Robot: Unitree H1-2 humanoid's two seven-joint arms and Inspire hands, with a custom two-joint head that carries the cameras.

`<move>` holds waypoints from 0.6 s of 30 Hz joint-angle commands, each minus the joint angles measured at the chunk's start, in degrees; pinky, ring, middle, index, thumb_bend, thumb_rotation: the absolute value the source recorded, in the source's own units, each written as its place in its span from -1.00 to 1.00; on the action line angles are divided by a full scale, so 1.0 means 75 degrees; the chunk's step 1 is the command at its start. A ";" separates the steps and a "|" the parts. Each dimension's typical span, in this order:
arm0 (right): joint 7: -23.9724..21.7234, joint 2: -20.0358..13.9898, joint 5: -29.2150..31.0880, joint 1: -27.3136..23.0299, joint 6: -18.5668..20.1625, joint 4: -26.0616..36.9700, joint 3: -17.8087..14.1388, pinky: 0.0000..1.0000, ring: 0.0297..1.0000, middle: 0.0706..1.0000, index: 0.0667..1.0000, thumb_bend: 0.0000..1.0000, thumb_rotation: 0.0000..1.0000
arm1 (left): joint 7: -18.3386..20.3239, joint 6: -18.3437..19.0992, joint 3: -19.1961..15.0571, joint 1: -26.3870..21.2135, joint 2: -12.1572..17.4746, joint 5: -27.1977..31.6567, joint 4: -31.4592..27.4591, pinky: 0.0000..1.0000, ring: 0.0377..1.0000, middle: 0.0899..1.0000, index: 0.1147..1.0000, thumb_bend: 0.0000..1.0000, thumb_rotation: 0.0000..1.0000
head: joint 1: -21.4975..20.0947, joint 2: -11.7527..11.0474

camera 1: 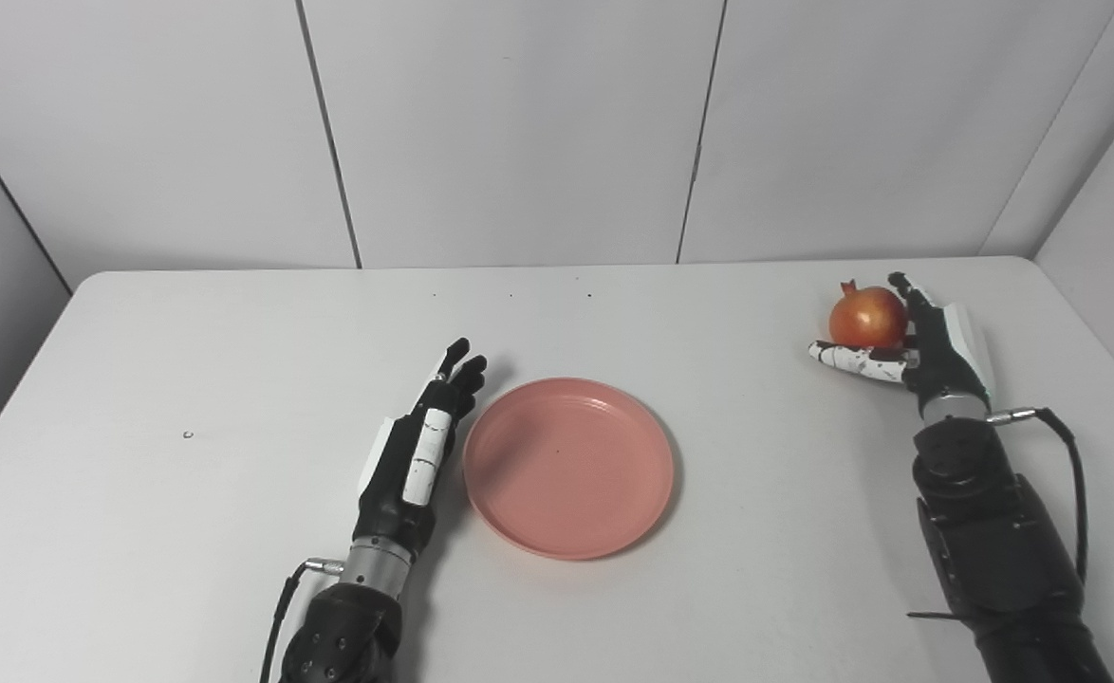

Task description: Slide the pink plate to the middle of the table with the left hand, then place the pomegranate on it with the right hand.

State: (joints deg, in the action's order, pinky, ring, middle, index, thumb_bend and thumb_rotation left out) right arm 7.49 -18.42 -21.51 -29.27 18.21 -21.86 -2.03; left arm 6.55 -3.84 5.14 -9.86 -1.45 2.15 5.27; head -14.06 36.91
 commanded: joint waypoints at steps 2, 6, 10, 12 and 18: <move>-0.0048 -0.0210 -0.0073 -0.0359 0.0063 -0.0005 0.0115 0.59 0.79 0.84 0.76 0.87 -0.51 | -0.0010 -0.0153 -0.0013 -0.0121 -0.0019 0.0004 -0.0095 0.95 0.88 0.85 0.86 0.48 1.00 | -0.0008 -0.0003; 0.0007 -0.0282 -0.0013 -0.0435 -0.0168 -0.0387 0.0182 0.62 0.80 0.84 0.75 0.86 -0.55 | -0.0012 -0.0124 -0.0017 -0.0114 -0.0018 0.0001 -0.0116 0.94 0.88 0.85 0.86 0.47 1.00 | -0.0005 0.0003; 0.0149 -0.0304 -0.0033 -0.0553 -0.0325 -0.0703 0.0267 0.59 0.78 0.84 0.77 0.83 -0.54 | -0.0007 -0.0054 -0.0011 -0.0101 0.0002 -0.0013 -0.0164 0.95 0.88 0.85 0.87 0.45 1.00 | -0.0012 0.0014; 0.0280 -0.0293 -0.0051 -0.0630 -0.0418 -0.0878 0.0303 0.57 0.77 0.83 0.77 0.83 -0.54 | -0.0008 -0.0043 -0.0010 -0.0101 0.0006 -0.0017 -0.0171 0.96 0.88 0.85 0.87 0.45 1.00 | -0.0010 0.0007; 0.1030 -0.0230 -0.0271 -0.0899 -0.0818 -0.1562 0.0442 0.38 0.64 0.74 0.67 0.72 -0.69 | -0.0015 -0.0088 0.0007 -0.0091 -0.0001 -0.0036 -0.0177 0.95 0.88 0.85 0.87 0.44 1.00 | 0.0017 0.0023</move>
State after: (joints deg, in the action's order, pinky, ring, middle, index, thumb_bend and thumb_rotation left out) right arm 13.94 -19.56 -23.03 -34.27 14.16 -32.87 1.16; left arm 6.54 -3.46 5.11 -9.80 -1.33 2.16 5.08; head -13.98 37.09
